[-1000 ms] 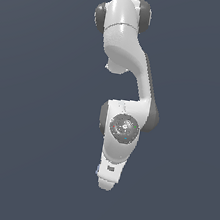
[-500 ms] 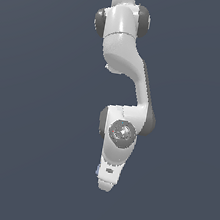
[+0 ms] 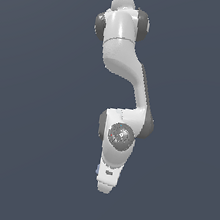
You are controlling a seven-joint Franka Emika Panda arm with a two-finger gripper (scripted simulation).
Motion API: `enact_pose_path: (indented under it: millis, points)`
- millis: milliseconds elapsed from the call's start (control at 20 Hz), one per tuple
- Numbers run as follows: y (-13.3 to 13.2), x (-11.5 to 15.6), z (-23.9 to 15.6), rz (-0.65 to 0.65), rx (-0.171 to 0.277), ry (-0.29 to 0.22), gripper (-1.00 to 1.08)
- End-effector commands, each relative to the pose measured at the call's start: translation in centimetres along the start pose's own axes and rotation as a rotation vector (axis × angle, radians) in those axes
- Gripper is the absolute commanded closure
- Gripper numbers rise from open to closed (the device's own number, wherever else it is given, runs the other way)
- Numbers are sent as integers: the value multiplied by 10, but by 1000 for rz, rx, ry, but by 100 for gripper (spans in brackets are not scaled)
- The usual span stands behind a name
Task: Pick up the object and move it to a goal position.
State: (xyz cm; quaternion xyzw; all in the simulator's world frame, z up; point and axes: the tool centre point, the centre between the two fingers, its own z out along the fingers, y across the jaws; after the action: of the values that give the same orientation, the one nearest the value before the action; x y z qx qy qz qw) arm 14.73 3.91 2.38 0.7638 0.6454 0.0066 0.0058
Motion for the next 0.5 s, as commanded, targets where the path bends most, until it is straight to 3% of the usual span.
enact_pose_path:
  millis: [0,400,450]
  points:
    - [-6,0,10,-1,17,-3,108]
    - [-6,0,10,-1,17,-3,108]
    - [0,0,0,0,0,0,108]
